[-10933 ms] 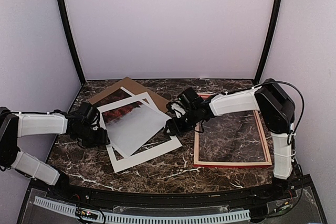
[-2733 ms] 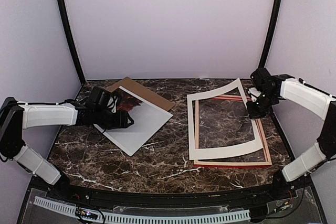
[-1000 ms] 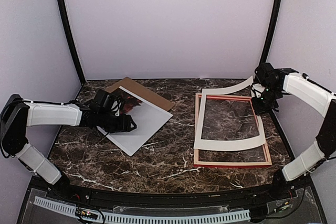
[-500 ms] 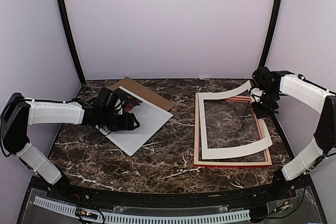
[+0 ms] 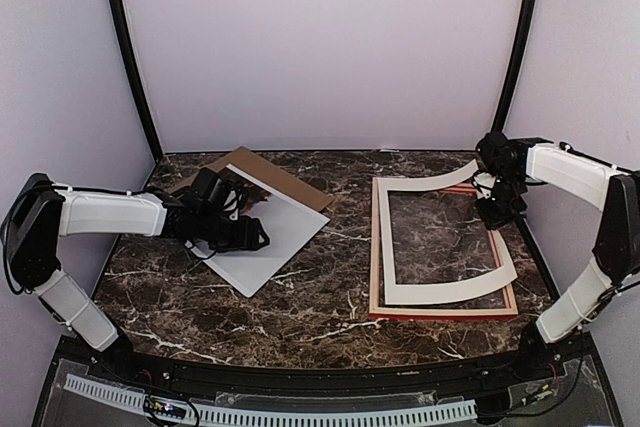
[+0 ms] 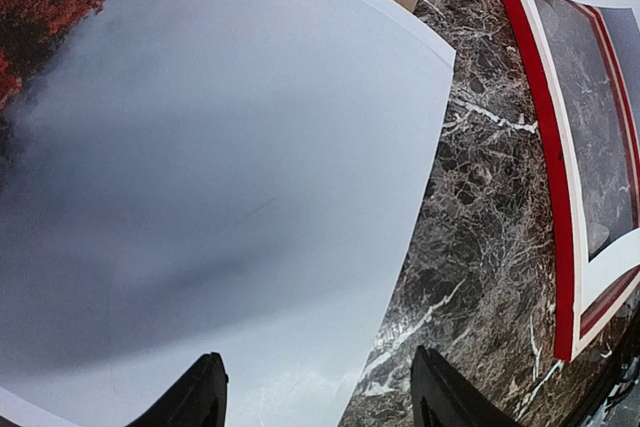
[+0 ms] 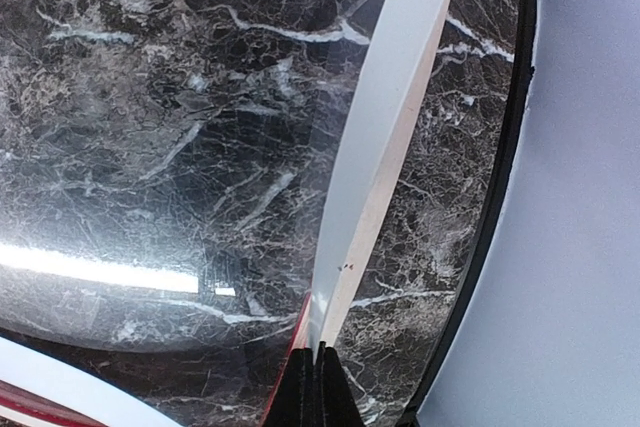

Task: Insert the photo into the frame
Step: Place the mat board on the glass panel.

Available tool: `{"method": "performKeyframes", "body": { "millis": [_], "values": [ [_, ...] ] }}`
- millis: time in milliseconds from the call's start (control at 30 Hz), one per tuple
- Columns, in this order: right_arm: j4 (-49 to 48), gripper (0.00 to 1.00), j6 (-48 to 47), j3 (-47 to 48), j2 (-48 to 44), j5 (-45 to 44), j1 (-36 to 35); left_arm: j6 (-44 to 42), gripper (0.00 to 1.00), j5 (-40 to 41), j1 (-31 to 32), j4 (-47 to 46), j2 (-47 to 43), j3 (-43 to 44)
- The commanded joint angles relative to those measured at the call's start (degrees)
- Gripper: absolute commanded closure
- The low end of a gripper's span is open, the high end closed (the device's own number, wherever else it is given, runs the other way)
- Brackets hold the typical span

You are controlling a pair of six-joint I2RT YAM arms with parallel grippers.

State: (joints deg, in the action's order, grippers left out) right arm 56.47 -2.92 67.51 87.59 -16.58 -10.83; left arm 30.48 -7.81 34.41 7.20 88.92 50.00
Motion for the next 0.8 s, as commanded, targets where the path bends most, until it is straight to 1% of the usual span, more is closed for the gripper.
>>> {"method": "performKeyframes", "body": {
  "millis": [0, 167, 333, 433, 533, 667, 767],
  "values": [
    [0.1, 0.99, 0.4, 0.9, 0.9, -1.2, -0.2, 0.0, 0.35, 0.9, 0.5, 1.5, 0.1, 1.8],
    [0.6, 0.91, 0.1, 0.8, 2.6, -2.6, -0.3, 0.1, 0.35, 1.0, 0.6, 1.6, 0.8, 2.3],
    [1.0, 0.86, 0.2, 1.3, 4.7, -2.6, -0.3, 0.2, 0.35, 1.3, 0.9, 1.7, 1.2, 2.6],
    [1.1, 0.86, 0.2, 1.3, 5.6, -2.8, -0.3, 0.1, 0.35, 1.3, 1.0, 1.8, 1.5, 2.8],
    [1.0, 0.82, 0.2, 1.2, 5.6, -2.9, -0.3, 0.0, 0.35, 1.3, 1.0, 1.8, 1.9, 3.1],
    [0.9, 0.76, 0.6, 1.0, 5.4, -4.4, -0.3, 0.0, 0.34, 1.2, 1.2, 1.9, 2.2, 3.4],
    [0.8, 0.67, 1.8, 1.0, 5.4, -7.8, -0.4, -0.1, 0.34, 1.2, 1.3, 2.0, 2.5, 3.5]
  ]
}}
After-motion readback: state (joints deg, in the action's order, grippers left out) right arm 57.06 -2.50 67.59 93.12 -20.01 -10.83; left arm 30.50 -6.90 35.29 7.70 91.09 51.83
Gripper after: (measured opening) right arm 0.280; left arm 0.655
